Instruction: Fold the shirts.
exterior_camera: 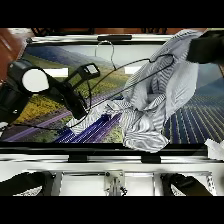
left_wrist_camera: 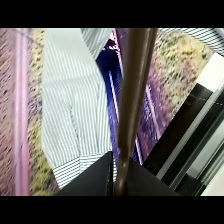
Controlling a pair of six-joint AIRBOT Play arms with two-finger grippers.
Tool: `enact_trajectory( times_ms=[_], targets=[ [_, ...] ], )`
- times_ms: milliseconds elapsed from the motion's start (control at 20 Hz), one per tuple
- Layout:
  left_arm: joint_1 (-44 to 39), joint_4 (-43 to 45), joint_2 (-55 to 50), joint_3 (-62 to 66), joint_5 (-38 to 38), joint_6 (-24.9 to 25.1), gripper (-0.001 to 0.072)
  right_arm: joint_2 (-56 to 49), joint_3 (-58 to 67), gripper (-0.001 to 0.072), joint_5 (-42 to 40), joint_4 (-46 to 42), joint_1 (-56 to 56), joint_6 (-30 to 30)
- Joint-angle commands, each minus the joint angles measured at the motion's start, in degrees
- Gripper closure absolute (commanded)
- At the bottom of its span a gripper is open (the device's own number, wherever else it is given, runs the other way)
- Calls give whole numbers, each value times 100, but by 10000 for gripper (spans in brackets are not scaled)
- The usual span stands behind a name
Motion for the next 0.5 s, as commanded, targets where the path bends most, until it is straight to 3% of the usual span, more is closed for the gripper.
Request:
enact_trajectory(
  times_ms=[0,350,450],
  targets=[
    [-127,-42,-271,-2,153,-155,657,-4,2,645,385,691,564,-243],
    [-79,-42,-573,0,564,-304,657,-4,2,644,1196,-732,2747,109],
    [-76,9,-570,13,691,-391,658,-4,2,644,1766,-1067,3287,317]
  ],
)
